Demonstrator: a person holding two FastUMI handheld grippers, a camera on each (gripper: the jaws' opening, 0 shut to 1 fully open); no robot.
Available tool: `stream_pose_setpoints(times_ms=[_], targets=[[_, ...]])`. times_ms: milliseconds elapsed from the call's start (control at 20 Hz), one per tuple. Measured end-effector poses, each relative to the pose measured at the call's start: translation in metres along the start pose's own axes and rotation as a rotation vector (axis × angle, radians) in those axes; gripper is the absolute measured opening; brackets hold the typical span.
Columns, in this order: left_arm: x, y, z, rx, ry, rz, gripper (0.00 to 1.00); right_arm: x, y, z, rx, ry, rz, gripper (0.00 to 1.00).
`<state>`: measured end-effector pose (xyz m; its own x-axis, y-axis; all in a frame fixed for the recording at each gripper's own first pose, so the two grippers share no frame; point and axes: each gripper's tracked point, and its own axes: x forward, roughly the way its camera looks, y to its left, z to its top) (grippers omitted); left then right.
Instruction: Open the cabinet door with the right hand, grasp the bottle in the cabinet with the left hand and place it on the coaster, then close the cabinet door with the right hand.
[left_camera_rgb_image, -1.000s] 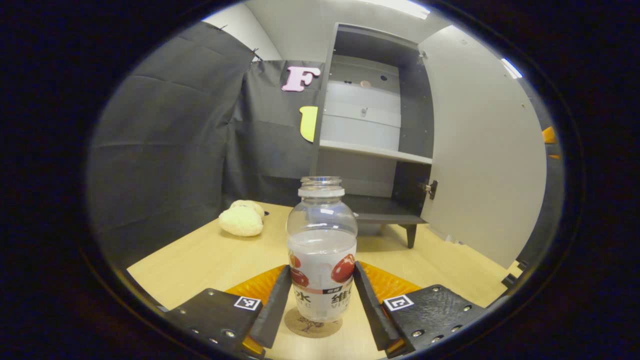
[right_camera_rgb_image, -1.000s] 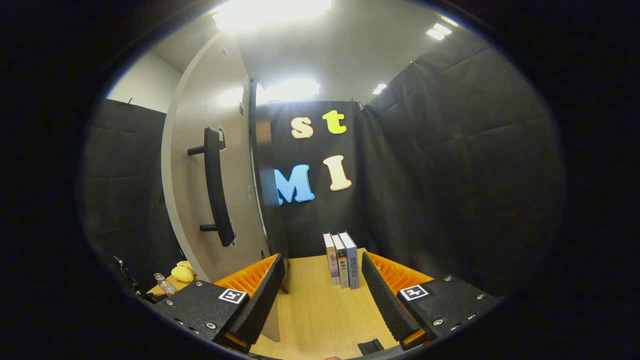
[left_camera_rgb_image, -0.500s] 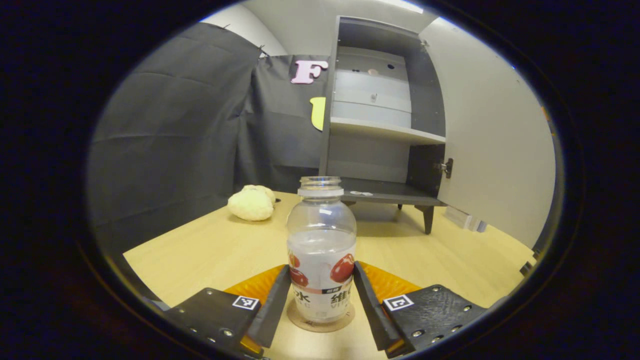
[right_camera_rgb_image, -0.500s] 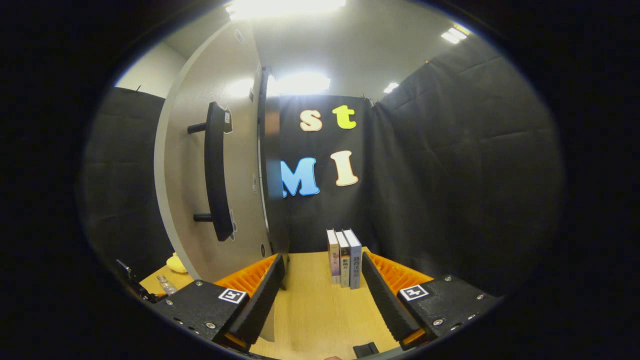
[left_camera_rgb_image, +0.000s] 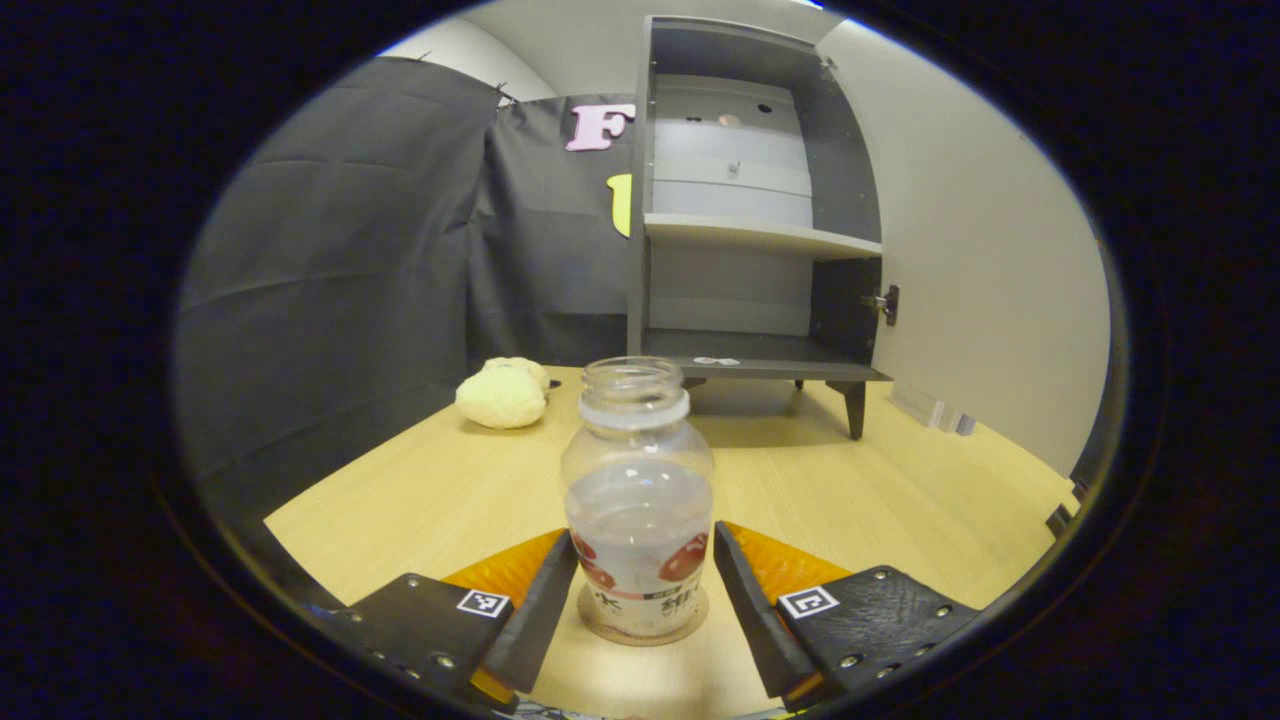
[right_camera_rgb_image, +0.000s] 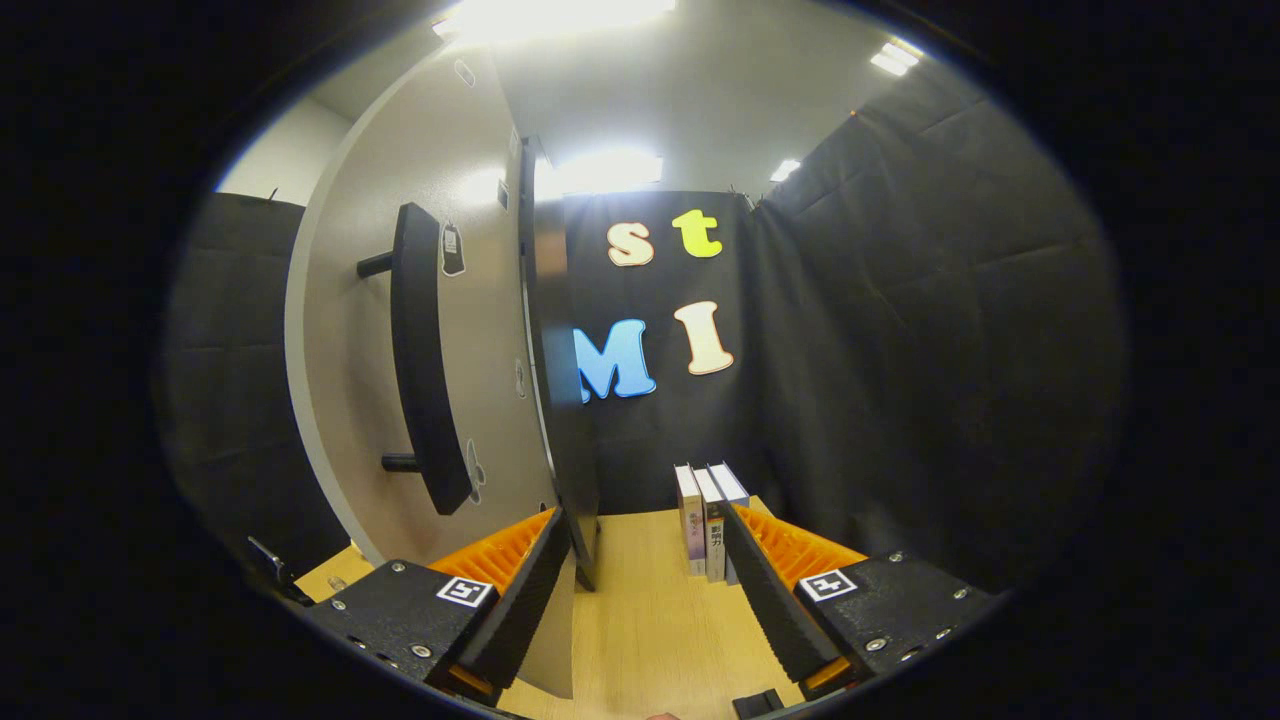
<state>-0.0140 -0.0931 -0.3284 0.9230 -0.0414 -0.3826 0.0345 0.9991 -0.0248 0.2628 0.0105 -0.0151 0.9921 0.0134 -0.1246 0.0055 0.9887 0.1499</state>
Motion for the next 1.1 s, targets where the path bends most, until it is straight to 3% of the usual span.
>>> stream_pose_setpoints(times_ms=[100, 300, 600, 700, 950, 1000, 1050, 1100], targets=[[-0.006, 0.003, 0.008, 0.008, -0.006, 0.011, 0.88, 0.003, 0.000, 0.000, 0.011, 0.002, 0.007, 0.95], [-0.017, 0.002, 0.037, 0.026, -0.034, 0.023, 0.85, 0.012, -0.002, 0.002, 0.032, 0.000, 0.019, 0.95], [-0.042, -0.007, 0.116, 0.028, -0.111, 0.051, 0.89, 0.022, -0.016, 0.015, 0.041, -0.025, 0.018, 0.95], [-0.050, -0.007, 0.150, 0.019, -0.141, 0.056, 0.85, 0.024, -0.026, 0.024, 0.034, -0.036, 0.002, 0.95], [-0.052, 0.010, 0.207, 0.013, -0.141, 0.066, 0.85, 0.021, -0.030, 0.057, 0.044, -0.060, -0.030, 0.95], [-0.052, 0.017, 0.215, 0.003, -0.137, 0.073, 0.89, 0.018, -0.028, 0.065, 0.040, -0.066, -0.039, 0.95], [-0.052, 0.025, 0.224, -0.009, -0.136, 0.078, 0.81, 0.015, -0.026, 0.073, 0.037, -0.073, -0.047, 0.95], [-0.051, 0.031, 0.231, -0.021, -0.143, 0.079, 0.81, 0.011, -0.018, 0.078, 0.039, -0.078, -0.042, 0.95]])
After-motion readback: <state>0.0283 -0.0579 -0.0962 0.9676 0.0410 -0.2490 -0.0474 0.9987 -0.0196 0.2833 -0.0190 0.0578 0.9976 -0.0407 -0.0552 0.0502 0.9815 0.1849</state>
